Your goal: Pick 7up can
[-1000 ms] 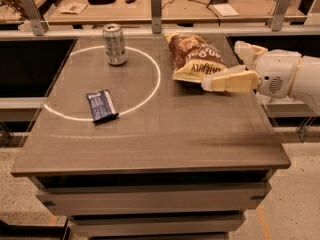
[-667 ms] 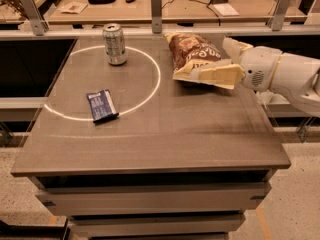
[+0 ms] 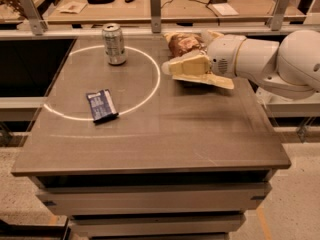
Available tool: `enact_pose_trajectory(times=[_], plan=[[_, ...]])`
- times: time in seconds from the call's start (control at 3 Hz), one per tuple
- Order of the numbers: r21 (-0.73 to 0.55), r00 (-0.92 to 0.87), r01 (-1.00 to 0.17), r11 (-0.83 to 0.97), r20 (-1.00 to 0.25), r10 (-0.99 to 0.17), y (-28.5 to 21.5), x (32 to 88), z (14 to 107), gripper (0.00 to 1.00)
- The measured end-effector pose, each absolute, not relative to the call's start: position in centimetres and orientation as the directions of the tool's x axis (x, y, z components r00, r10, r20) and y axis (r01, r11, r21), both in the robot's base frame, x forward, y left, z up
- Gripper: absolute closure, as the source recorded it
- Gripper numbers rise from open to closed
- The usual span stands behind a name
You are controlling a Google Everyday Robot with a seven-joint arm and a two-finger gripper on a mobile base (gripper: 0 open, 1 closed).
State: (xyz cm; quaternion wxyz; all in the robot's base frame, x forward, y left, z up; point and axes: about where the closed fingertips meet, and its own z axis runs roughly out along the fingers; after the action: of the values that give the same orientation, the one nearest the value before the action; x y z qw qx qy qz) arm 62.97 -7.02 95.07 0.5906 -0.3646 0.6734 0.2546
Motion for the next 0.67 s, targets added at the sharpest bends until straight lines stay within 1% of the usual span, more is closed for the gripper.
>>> enact_pose_trajectory(times=[0.33, 0.67], plan=[[-0.124, -0.018, -0.809, 0.574, -0.972, -0.235, -1.83, 66.0, 95.99, 0.0], [-0.124, -0.018, -0.809, 0.574, -0.972, -0.235, -1.82, 65.99, 95.99, 0.0]])
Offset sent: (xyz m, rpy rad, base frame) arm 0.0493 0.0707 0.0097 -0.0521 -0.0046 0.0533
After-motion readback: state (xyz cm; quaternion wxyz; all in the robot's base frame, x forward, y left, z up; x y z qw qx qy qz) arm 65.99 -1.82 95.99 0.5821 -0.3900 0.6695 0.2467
